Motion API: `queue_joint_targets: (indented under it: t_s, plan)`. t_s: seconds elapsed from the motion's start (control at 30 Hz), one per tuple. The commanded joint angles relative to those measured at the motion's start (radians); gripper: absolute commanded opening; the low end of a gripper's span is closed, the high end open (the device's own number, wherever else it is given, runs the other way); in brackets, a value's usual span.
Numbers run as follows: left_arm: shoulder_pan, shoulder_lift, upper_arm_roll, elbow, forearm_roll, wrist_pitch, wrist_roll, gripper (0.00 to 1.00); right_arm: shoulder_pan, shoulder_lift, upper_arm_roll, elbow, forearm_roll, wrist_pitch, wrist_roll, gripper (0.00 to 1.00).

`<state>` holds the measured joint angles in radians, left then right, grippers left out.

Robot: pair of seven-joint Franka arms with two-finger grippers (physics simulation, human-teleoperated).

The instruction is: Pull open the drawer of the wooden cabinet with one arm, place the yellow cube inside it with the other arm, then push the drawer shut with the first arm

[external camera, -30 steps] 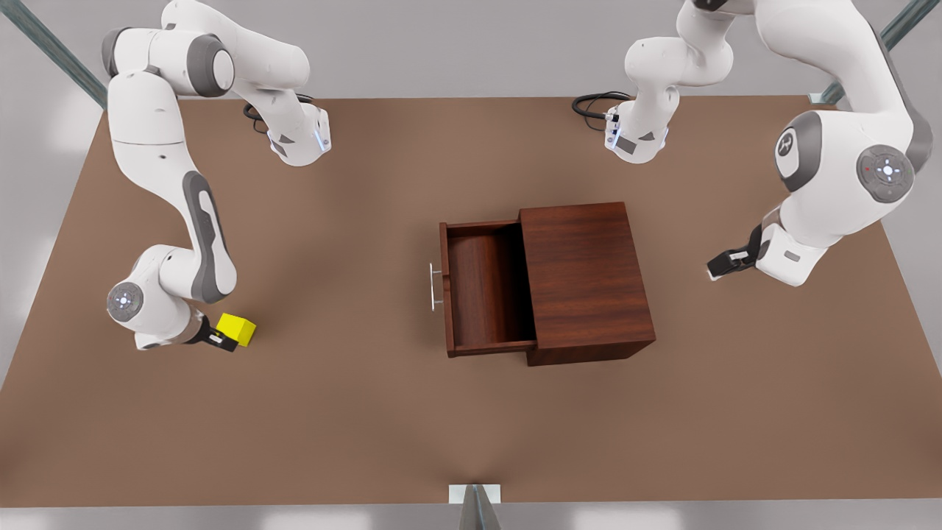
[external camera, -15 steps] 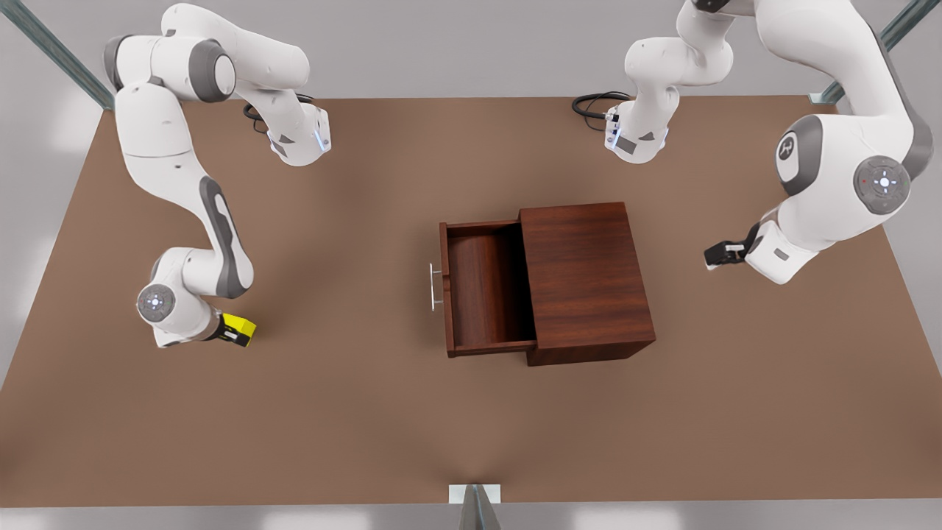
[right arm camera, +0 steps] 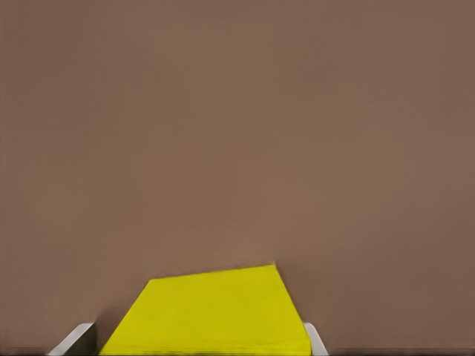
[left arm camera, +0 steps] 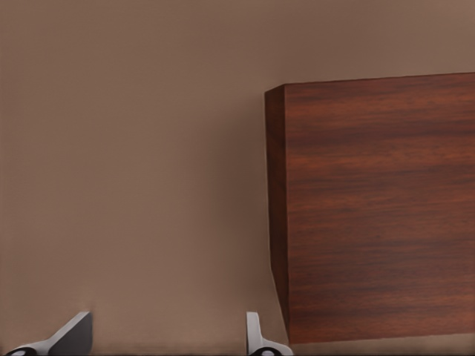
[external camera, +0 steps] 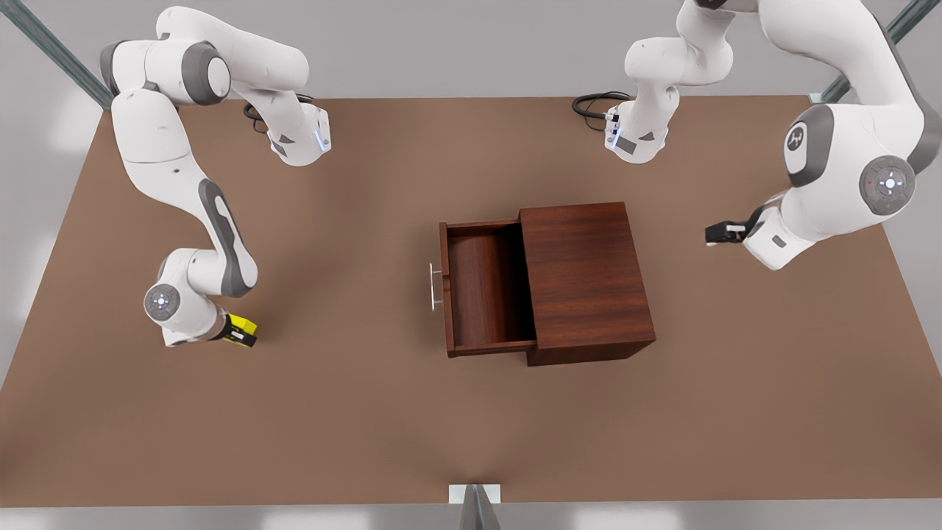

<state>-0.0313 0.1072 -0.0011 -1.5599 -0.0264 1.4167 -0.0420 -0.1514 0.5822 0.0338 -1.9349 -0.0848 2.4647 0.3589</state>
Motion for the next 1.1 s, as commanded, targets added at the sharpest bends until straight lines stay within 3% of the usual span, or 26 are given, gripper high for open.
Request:
queue_joint_targets:
  t_s: [0.0,0.13,0.17,0.27,0.43,0.6,0.83,1.07]
  plan:
    - [-0.002,-0.003,0.001,-0.003,-0.003,-0.045,0.059,1.0,0.0,-0.01,0.003,-0.012,0.002,0.003,0.022,1.0]
    - [-0.001,-0.007,0.006,-0.005,-0.007,-0.033,0.06,1.0,-0.004,-0.018,0.001,-0.024,0.0,0.003,0.018,0.98]
    - [-0.002,-0.001,-0.002,0.0,-0.033,-0.022,0.056,1.0,-0.004,-0.018,0.002,-0.024,0.0,0.003,0.023,0.87]
    - [-0.032,-0.007,-0.045,0.031,0.025,0.042,0.063,1.0,-0.004,-0.018,0.001,-0.019,0.0,0.007,0.022,0.83]
    - [-0.035,0.002,-0.066,0.046,0.04,0.048,0.064,1.0,-0.002,-0.047,0.001,-0.018,0.002,-0.006,0.023,0.58]
    - [-0.09,0.012,-0.066,0.07,0.039,0.062,0.064,1.0,0.007,-0.182,0.038,0.004,0.014,-0.233,0.075,0.56]
    - [-0.101,0.014,-0.056,0.069,0.036,0.06,0.057,1.0,0.039,-0.196,0.298,0.39,0.02,-0.763,0.505,0.56]
    - [-0.102,0.011,-0.057,0.063,0.043,0.053,0.054,1.0,0.328,-0.064,0.299,0.657,0.102,-0.912,0.934,0.56]
